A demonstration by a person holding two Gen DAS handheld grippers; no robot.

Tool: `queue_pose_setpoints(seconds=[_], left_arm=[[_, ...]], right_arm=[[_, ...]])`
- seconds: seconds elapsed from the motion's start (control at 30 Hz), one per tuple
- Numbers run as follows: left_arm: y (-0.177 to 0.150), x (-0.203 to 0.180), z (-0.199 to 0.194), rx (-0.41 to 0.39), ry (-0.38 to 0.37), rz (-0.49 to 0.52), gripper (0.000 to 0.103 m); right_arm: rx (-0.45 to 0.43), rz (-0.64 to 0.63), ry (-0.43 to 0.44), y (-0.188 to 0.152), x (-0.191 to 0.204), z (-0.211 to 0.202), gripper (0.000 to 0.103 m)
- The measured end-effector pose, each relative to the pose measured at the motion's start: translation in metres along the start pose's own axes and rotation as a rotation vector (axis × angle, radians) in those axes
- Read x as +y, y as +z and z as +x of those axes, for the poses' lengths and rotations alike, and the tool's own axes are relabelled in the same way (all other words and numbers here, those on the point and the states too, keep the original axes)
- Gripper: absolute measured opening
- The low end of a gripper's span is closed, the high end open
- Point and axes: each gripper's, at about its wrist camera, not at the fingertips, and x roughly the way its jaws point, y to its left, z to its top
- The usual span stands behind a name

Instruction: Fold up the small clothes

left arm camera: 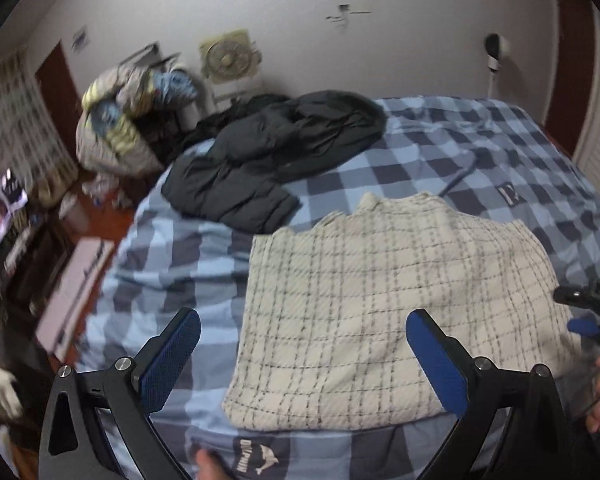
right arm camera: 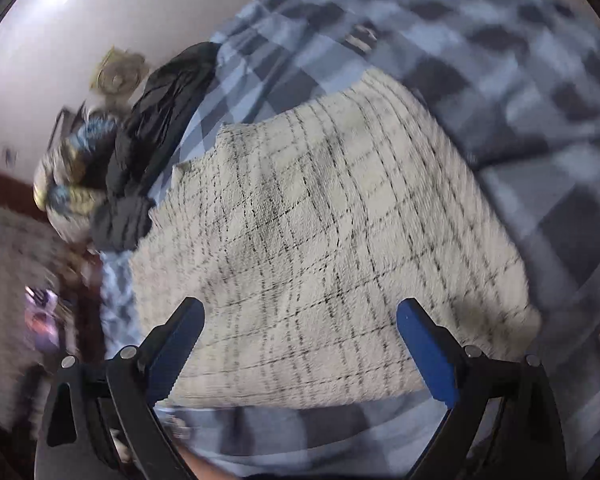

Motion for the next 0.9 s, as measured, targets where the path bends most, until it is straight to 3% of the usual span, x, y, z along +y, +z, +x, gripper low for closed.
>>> queue_pose_setpoints(seconds=[0.17, 0.23, 0.37, 0.47, 0.53, 0.63, 0.7, 0.73, 0.8, 0.83, 0.9], left_arm=[[-0.025, 0.021, 0.044, 0.029, 0.004, 0.012, 0.103], [-0.037, 0.030, 0.063, 0.046, 0.010, 0.018, 0.103], [-0.052, 0.058, 0.116, 0.088, -0.008, -0.032, 0.103], [-0.049, 0.056, 0.149, 0.116, 0.032, 0.034, 0.103], [-0.043, 0.049, 0.160, 0.110, -0.001, 0.079, 0.103], [-0.032, 0.035, 0.176, 0.141, -0.202, 0.070, 0.103], [-0.032, 0.024, 0.199, 0.219, -0.338, 0.037, 0.103], [-0.036, 0.020, 0.210, 0.254, -0.335, 0.043, 0.103], [-0.044, 0.014, 0.228, 0.294, -0.256, 0.088, 0.103], [-0.048, 0.015, 0.235, 0.296, -0.208, 0.113, 0.103], [-0.052, 0.026, 0.239, 0.261, -0.208, 0.108, 0.103]], right_arm=[[0.002, 0.022, -0.076, 0.013, 0.001, 0.003, 0.095], [0.021, -0.028, -0.120, 0.024, 0.008, 0.010, 0.095], [-0.028, -0.131, -0.205, 0.040, 0.027, 0.021, 0.095], [-0.041, -0.272, -0.254, 0.048, 0.055, 0.041, 0.095], [-0.008, -0.387, -0.270, 0.049, 0.074, 0.062, 0.095], [0.074, -0.519, -0.286, 0.036, 0.096, 0.095, 0.095], [0.168, -0.570, -0.258, 0.021, 0.102, 0.117, 0.095], [0.210, -0.590, -0.259, 0.016, 0.103, 0.127, 0.095], [0.292, -0.636, -0.305, 0.007, 0.099, 0.147, 0.095], [0.332, -0.648, -0.337, 0.004, 0.094, 0.155, 0.095], [0.411, -0.627, -0.356, 0.006, 0.076, 0.167, 0.095]])
